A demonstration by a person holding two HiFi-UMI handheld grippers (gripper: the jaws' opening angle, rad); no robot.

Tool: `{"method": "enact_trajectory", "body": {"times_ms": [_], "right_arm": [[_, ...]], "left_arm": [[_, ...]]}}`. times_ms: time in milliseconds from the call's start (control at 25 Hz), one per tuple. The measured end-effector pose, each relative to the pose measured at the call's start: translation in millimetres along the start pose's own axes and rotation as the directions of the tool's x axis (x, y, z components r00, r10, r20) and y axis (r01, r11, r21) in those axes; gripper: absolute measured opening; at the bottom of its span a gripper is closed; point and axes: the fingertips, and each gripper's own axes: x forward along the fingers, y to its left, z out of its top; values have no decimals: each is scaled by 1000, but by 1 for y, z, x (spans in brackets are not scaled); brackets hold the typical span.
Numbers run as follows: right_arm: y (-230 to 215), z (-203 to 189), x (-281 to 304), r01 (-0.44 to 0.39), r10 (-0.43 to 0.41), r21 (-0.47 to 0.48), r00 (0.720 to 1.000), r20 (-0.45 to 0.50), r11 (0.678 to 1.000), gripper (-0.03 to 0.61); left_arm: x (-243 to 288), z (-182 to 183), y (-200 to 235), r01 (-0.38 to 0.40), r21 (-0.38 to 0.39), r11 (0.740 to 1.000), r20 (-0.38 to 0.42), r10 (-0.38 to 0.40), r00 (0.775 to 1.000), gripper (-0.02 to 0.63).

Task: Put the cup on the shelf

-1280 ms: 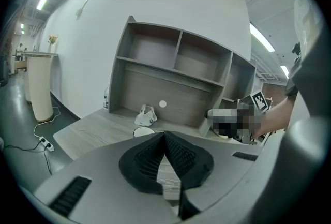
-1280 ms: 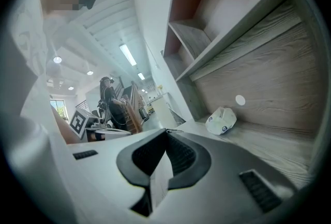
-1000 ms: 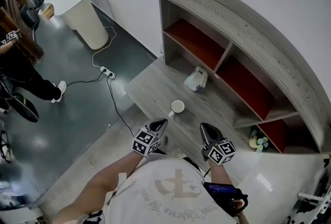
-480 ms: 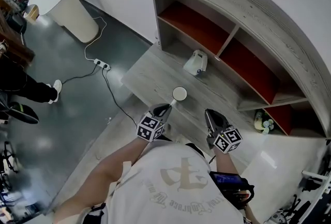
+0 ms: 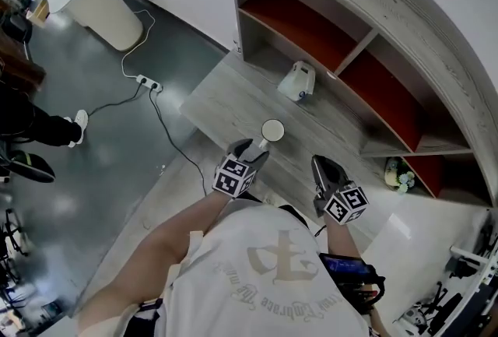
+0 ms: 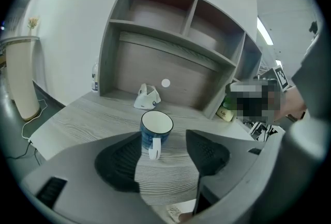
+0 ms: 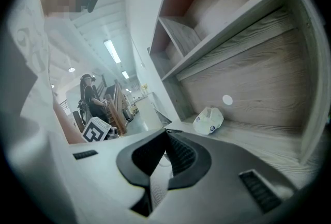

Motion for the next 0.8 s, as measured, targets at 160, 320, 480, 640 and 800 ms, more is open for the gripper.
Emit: {"method": "enact_trajectory", "body": {"times_ms": [160,320,480,640,800], "right_arm": [[-8,-1,-3,19,-19,10,1000,-6,1000,5],[-10,-3,-5,35,-35,24,999,-17,999,5],[-15,-5,-7,55,-54,37,998,-21,998,5],[-21,-5,-10,76,-75,44,997,-27,996,5],[-31,-6,-17,104,-103,57,994,-30,993,5]], "left_arm": [[20,-11,0,-9,8,1000,-45,9,999,376],[36,-16,4,-20,27,999,-64,22,998,424],[53,-12,8,-24,28,999,-55,26,998,425],[72,-15,11,-44,37,998,-81,47,996,425],[87,-15,13,-42,49,998,-87,46,995,448]]}}
